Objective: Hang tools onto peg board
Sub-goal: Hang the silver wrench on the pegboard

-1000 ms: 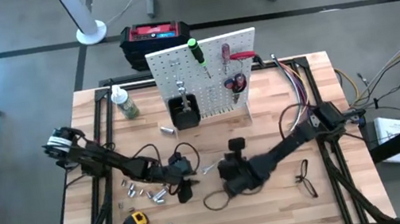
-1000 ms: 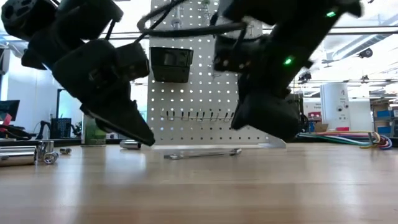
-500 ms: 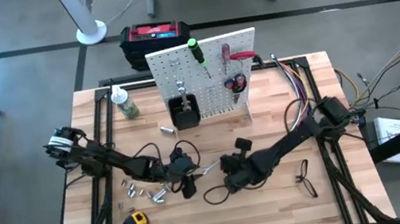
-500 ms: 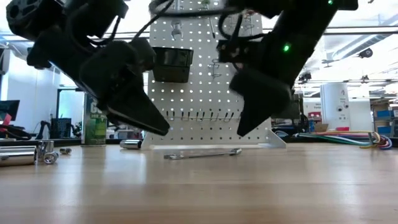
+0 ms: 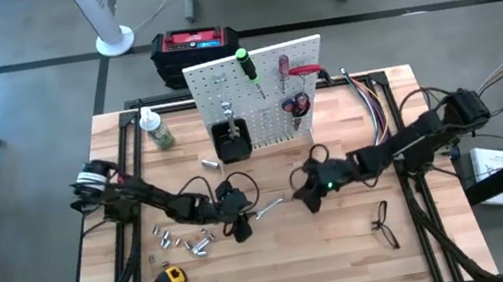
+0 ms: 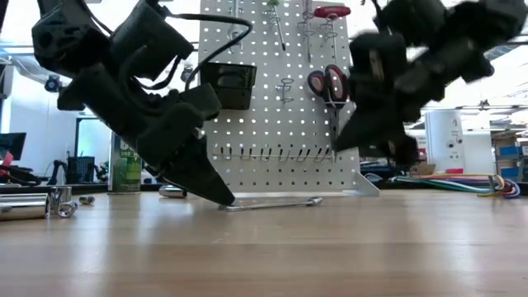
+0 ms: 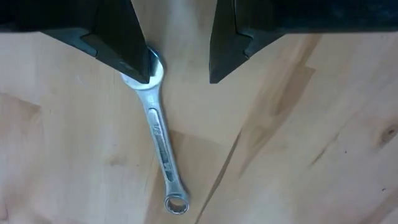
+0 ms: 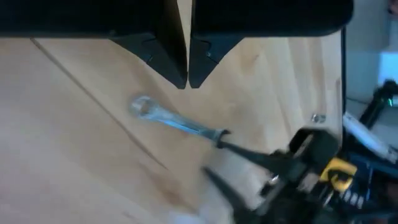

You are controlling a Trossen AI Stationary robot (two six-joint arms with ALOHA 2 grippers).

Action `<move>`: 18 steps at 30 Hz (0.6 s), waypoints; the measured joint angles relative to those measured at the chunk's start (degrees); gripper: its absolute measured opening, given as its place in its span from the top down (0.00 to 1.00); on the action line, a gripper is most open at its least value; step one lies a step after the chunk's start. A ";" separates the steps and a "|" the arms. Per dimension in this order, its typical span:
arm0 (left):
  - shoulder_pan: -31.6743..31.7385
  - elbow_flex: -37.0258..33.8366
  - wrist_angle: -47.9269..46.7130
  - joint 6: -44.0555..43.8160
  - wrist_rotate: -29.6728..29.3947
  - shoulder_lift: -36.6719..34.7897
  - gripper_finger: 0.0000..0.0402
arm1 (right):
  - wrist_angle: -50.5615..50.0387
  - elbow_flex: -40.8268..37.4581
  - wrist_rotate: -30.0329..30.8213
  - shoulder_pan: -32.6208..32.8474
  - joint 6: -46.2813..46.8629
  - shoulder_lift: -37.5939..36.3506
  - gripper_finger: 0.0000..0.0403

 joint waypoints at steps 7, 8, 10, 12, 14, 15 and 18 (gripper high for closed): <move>0.00 0.10 1.76 0.12 -0.54 2.02 0.61 | 4.14 -3.38 -1.02 -2.84 6.26 2.10 0.82; 0.02 0.10 1.81 0.21 -0.49 2.04 0.61 | 3.88 -2.88 -1.02 -2.95 6.42 2.77 0.79; 0.09 0.08 1.84 0.32 -0.52 2.07 0.61 | 3.78 -1.76 -1.12 -3.21 7.07 4.01 0.72; 0.17 0.07 1.84 0.88 -0.49 2.00 0.61 | 3.65 -0.21 -1.49 -3.65 8.29 5.29 0.66; 0.26 0.03 1.86 1.32 -0.44 2.05 0.61 | 1.33 1.74 -1.55 -4.34 9.23 6.70 0.61; 0.34 0.03 1.87 1.54 -0.43 2.11 0.61 | -1.03 2.86 -1.56 -4.69 9.32 7.48 0.60; 0.50 0.00 1.77 2.26 -0.38 2.11 0.61 | -7.92 6.49 -1.75 -5.53 8.94 10.24 0.58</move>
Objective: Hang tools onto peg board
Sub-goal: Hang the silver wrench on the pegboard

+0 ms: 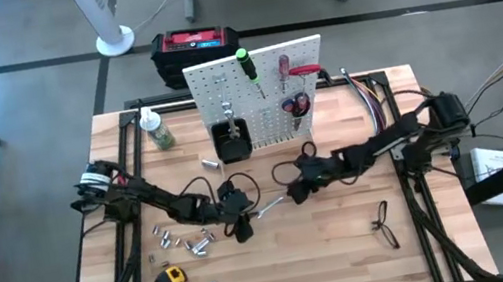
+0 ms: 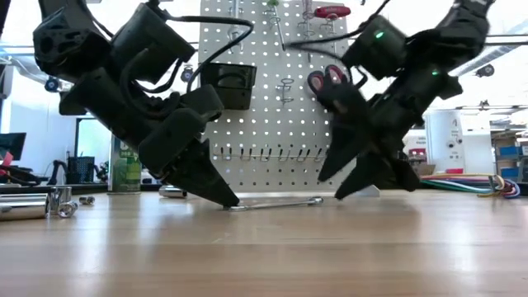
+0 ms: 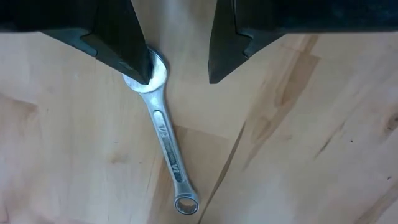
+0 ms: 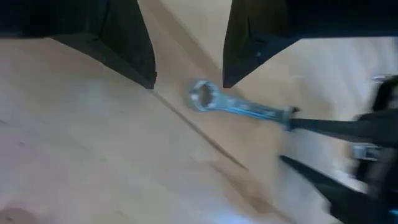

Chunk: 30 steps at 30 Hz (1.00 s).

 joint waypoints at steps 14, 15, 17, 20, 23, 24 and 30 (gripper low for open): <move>0.67 -1.60 -0.04 0.30 0.08 0.04 0.61 | -3.02 8.40 -8.61 -2.42 -4.43 8.03 0.64; 0.72 -1.63 -0.06 0.39 0.08 0.04 0.61 | -2.68 8.51 -8.97 -2.61 -4.61 8.24 0.64; 0.72 -1.65 -0.15 0.69 0.13 0.04 0.61 | -1.53 8.56 -10.18 -2.81 -4.65 8.73 0.63; 0.72 -1.71 -0.18 1.05 -0.01 0.04 0.61 | -0.15 8.84 -11.07 -3.02 -5.43 9.02 0.63; 0.72 -1.71 -0.14 1.10 -0.49 0.04 0.61 | 0.22 9.20 -11.14 -3.05 -6.08 9.06 0.64; 0.74 -1.71 -0.09 1.29 -0.51 0.04 0.61 | 0.19 9.31 -11.14 -3.05 -6.54 9.01 0.65; 0.75 -1.79 -0.04 1.42 -0.90 0.04 0.61 | 0.91 9.47 -10.95 -4.17 -7.38 9.01 0.68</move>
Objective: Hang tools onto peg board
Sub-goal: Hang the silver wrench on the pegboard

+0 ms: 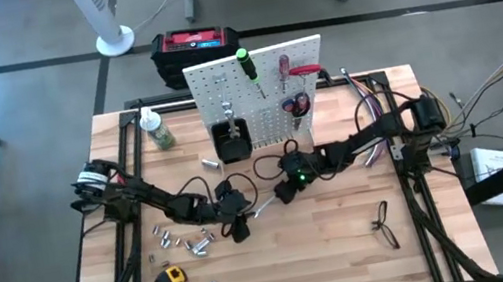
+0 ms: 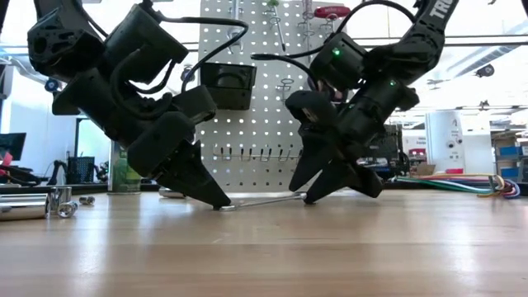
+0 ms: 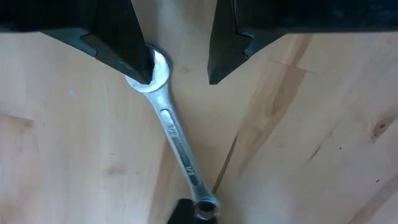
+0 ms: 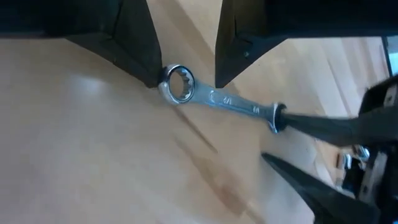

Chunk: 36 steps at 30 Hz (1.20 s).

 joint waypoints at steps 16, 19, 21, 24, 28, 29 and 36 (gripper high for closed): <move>0.18 -0.76 1.04 -0.02 -1.06 0.06 0.61 | 3.17 1.33 -0.94 -1.01 -4.91 -0.11 0.79; 0.41 -0.76 1.04 0.02 -1.83 0.15 0.61 | 4.63 1.43 -3.20 -0.64 -5.82 -0.26 0.85; 0.40 -0.76 1.05 0.07 -1.89 0.13 0.61 | 6.41 1.44 -3.19 -0.63 -6.44 -0.24 0.90; 0.43 -0.76 1.04 0.07 -1.72 0.13 0.61 | 7.75 2.01 -1.98 -0.54 -6.81 -0.27 0.97; 0.43 -0.86 1.07 -0.13 -1.51 0.13 0.61 | 6.52 1.88 2.30 -0.40 -5.97 -0.28 0.98; 0.43 -0.98 1.20 -0.17 -1.46 0.13 0.61 | 6.33 1.87 3.48 -0.46 -5.88 -0.28 0.97; 0.39 -2.90 2.86 1.76 -0.84 0.05 0.61 | -4.12 1.80 8.80 -0.63 -4.48 -0.28 0.81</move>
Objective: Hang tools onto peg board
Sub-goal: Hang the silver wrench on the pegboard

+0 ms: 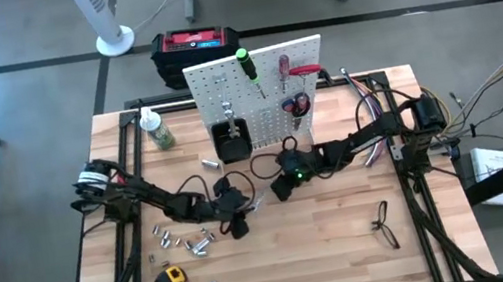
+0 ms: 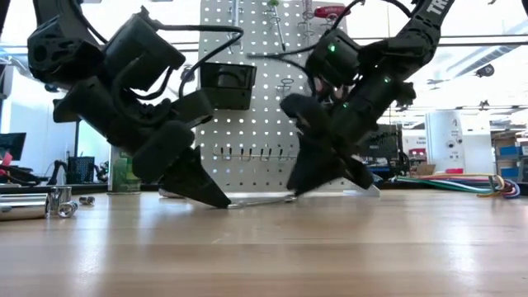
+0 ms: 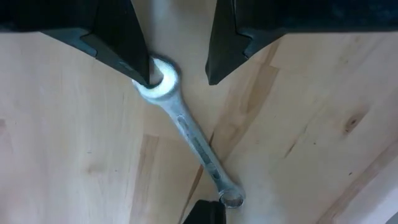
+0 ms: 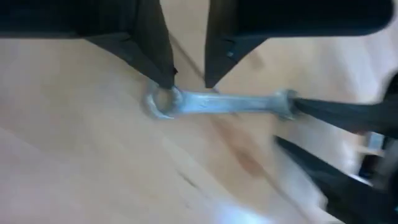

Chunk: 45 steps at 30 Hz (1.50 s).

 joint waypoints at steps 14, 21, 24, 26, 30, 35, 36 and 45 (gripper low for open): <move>-0.09 -1.62 5.81 2.01 1.26 2.51 0.61 | -3.05 1.57 2.42 -0.50 0.43 -0.76 0.52; -0.22 -1.96 7.99 1.61 2.00 2.31 0.61 | -11.54 4.52 8.91 -1.11 -2.67 -0.81 0.54; -0.20 -2.00 9.19 1.48 2.43 2.09 0.61 | -11.42 5.72 9.46 -1.11 -4.53 -0.88 0.55; -0.20 -2.01 9.41 1.54 2.55 2.09 0.61 | -11.37 6.52 9.48 -1.11 -5.41 -0.88 0.56; -0.22 -1.96 9.48 1.72 2.34 2.09 0.61 | -12.00 7.80 10.66 -1.48 -5.49 -0.58 0.59; -0.25 -1.94 9.72 1.74 2.15 2.11 0.61 | -12.41 7.90 9.71 -2.04 -5.48 1.75 0.63; -0.25 -1.94 9.68 1.74 2.12 2.11 0.61 | -12.36 7.89 8.71 -1.95 -5.70 2.22 0.63; -0.29 -1.92 9.81 1.30 1.87 2.11 0.61 | -12.21 7.96 -2.40 2.82 -5.88 2.56 0.69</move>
